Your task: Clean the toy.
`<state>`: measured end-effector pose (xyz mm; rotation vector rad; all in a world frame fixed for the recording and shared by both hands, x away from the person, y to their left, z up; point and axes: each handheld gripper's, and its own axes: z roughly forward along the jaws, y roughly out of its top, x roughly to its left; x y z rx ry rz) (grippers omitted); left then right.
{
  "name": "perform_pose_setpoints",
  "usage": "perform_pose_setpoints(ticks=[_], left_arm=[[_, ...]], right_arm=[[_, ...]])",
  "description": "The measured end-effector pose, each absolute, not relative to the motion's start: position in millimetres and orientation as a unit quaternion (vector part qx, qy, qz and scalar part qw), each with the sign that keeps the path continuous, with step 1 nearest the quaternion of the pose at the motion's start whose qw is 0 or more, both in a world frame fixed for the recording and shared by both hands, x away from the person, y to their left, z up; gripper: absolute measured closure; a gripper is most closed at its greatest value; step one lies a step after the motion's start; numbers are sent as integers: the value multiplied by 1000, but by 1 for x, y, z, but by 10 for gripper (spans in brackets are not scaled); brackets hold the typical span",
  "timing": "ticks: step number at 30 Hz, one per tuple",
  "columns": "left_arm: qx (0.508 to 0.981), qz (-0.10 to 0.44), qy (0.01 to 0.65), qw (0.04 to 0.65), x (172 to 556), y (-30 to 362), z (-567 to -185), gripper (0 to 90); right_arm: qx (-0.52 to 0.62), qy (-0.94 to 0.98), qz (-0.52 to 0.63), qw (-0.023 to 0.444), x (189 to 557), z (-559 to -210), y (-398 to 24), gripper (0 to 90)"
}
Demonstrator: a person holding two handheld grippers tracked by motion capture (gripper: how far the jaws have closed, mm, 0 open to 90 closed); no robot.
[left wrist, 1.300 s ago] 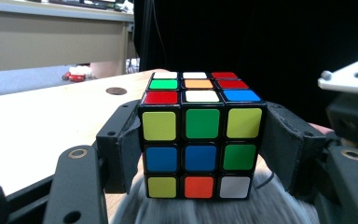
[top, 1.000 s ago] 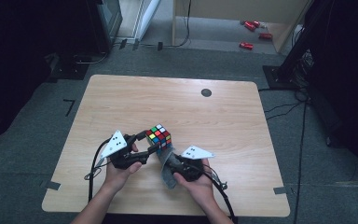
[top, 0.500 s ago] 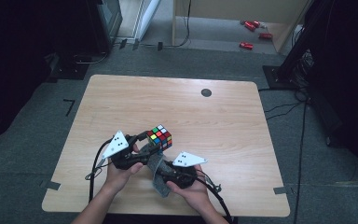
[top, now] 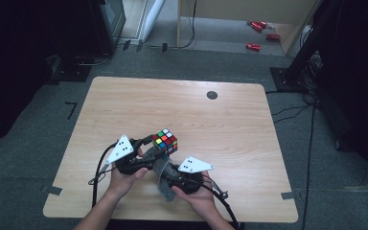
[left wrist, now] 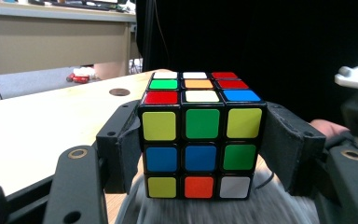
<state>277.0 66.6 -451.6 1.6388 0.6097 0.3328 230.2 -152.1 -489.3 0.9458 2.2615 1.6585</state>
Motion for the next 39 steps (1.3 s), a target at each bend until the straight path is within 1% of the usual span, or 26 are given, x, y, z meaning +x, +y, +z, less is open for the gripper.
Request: perform_pose_setpoints(ticks=[4,9,12,15,20,22,25,28,31,34,37,38,39], left_arm=[[713,147,269,631,277,70,-451,348],[709,147,271,634,278,72,-449,348],[712,145,267,632,277,69,-450,348],[714,142,264,633,276,65,-451,348],[718,142,263,629,275,64,-452,348],[716,144,264,631,275,66,-451,348],[711,147,268,633,277,71,-450,348],[707,149,273,635,278,75,-449,348],[706,150,276,635,279,77,-449,348],[706,152,276,634,280,78,-449,348],[706,154,277,633,280,78,-449,348],[706,155,277,633,280,78,-449,348],[706,155,278,633,280,79,-448,348]], right_arm=[[311,774,543,93,230,-492,-150,655],[379,743,541,110,243,-491,-172,658],[405,722,550,108,247,-488,-182,657],[387,728,556,104,244,-487,-179,655],[334,758,554,83,237,-489,-164,653],[319,771,545,86,235,-489,-160,652],[330,776,528,101,238,-488,-164,653],[364,767,512,131,247,-487,-180,653],[400,755,485,186,257,-484,-204,653],[441,731,472,220,265,-479,-231,653],[466,719,439,271,270,-477,-253,652],[473,717,427,284,272,-478,-259,650],[482,714,420,287,273,-479,-265,649]])
